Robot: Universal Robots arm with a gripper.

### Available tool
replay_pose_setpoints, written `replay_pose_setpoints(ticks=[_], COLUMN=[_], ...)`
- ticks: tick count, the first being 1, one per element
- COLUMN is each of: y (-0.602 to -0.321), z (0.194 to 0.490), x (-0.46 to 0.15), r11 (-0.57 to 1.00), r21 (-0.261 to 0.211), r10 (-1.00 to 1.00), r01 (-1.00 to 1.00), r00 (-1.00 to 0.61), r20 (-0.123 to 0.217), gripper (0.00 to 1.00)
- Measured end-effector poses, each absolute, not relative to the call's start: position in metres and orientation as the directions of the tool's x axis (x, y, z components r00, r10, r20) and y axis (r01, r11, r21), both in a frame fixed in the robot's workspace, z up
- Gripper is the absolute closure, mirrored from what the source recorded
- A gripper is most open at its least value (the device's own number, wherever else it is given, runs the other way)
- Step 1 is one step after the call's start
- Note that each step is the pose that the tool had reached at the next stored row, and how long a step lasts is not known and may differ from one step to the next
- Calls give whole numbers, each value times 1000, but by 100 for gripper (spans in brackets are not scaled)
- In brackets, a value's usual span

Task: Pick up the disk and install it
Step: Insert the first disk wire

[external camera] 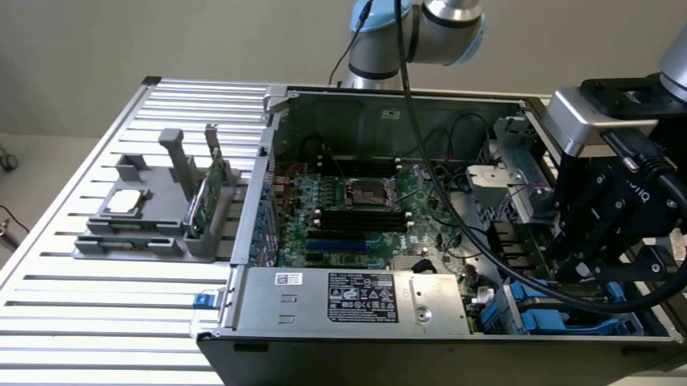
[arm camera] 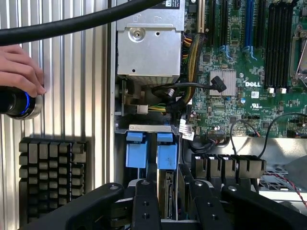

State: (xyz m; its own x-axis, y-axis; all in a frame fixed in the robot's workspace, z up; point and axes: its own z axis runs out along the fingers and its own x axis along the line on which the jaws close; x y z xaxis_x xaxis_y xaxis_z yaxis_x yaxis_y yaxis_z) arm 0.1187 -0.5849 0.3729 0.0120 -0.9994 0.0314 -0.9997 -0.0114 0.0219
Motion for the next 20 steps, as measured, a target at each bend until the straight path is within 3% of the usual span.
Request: replay_pose_setpoints(ticks=[9, 20], y=[-585, -585], z=[373, 373], x=[119, 119], r11=[-4, 144], r21=[22, 17], r10=[-999, -989], r01=[-1000, -989], r00=[4, -143], r20=[32, 31], gripper=[68, 68])
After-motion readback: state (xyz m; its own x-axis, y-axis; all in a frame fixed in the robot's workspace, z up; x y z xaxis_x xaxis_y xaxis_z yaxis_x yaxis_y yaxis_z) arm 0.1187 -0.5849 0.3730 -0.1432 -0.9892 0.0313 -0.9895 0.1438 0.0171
